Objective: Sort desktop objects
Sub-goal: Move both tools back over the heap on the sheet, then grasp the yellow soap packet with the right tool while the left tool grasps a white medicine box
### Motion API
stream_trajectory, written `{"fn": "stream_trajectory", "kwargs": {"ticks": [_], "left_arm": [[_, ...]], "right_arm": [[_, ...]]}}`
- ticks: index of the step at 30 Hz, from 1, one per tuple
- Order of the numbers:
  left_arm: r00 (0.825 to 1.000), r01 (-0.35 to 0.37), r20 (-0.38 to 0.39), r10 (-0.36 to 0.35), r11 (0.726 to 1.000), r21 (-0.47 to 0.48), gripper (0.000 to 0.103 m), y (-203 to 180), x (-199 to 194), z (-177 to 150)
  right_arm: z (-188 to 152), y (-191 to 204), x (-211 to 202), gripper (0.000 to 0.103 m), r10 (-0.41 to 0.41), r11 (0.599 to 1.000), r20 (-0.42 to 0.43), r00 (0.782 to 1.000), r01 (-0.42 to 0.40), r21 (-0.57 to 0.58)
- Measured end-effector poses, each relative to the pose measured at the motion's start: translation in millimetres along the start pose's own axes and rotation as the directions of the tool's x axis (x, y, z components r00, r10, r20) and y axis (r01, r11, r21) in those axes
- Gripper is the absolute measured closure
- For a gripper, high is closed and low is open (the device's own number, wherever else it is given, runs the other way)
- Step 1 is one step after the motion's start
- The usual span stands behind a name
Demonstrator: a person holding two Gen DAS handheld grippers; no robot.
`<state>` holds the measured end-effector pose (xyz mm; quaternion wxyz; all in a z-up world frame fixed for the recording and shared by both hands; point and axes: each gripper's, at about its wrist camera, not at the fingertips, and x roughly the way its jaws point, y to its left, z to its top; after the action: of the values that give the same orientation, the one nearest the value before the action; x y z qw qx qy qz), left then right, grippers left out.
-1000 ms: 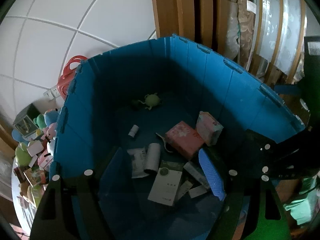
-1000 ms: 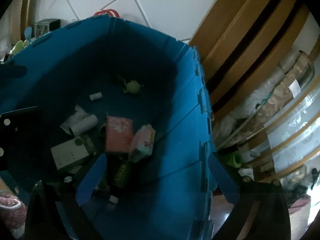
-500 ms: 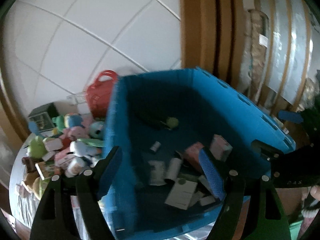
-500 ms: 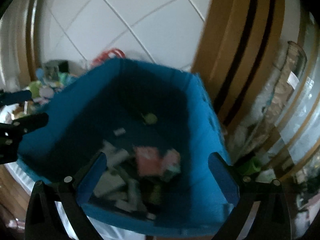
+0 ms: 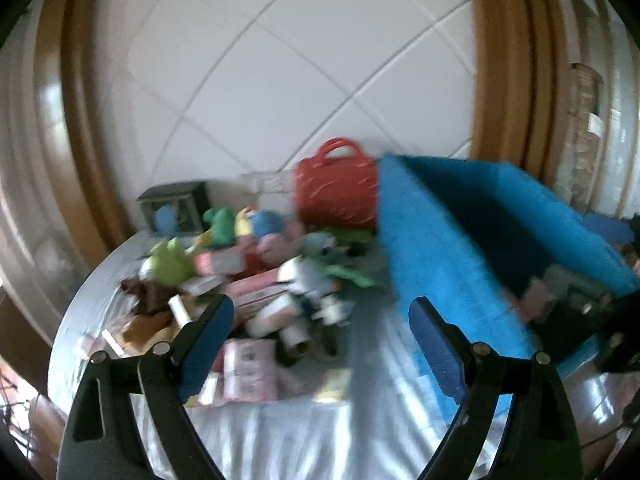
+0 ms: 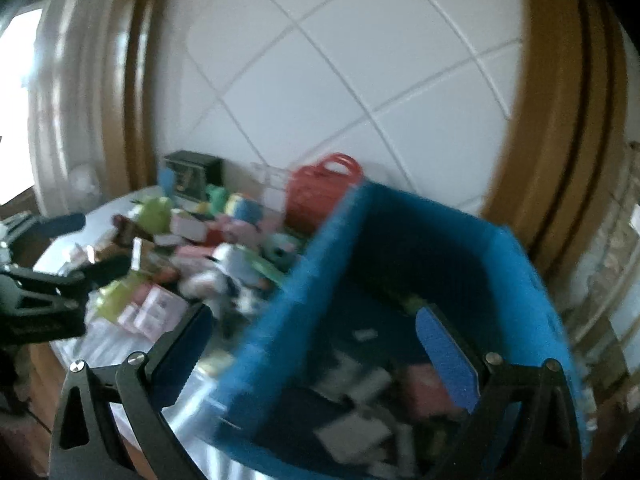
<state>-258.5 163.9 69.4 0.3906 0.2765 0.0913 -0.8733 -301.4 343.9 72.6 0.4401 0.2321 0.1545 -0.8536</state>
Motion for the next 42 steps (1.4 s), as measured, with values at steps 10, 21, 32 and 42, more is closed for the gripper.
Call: {"fn": "stream_trajectory", "kwargs": {"ticks": [10,21,32,42], "left_arm": [[0.975,-0.150,-0.175,0.137,0.986,-0.067,0.013,180.2,45.0,-64.9],[0.933,-0.104,-0.358,0.042,0.983,-0.154,0.013,217.9,124.5,-141.7],[0.865,-0.023,-0.502,-0.019,0.997,-0.077,0.032,166.0,227.1,-183.0],[0.855,-0.023,-0.518,-0.015,0.997,-0.068,0.046,153.4,254.3,-181.1]], "right_arm": [[2.0,129.6,82.5,0.000,0.093,0.996,-0.097,0.991,-0.092,0.013],[-78.7,149.3,207.1,0.000,0.078,0.994,-0.424,0.903,-0.039,0.100],[-139.7,146.3,268.4,0.008,0.142,0.980,-0.562,0.815,-0.033,0.199],[-161.5,143.6,317.1,0.029,0.163,0.967,-0.619,0.768,-0.002,0.253]]}}
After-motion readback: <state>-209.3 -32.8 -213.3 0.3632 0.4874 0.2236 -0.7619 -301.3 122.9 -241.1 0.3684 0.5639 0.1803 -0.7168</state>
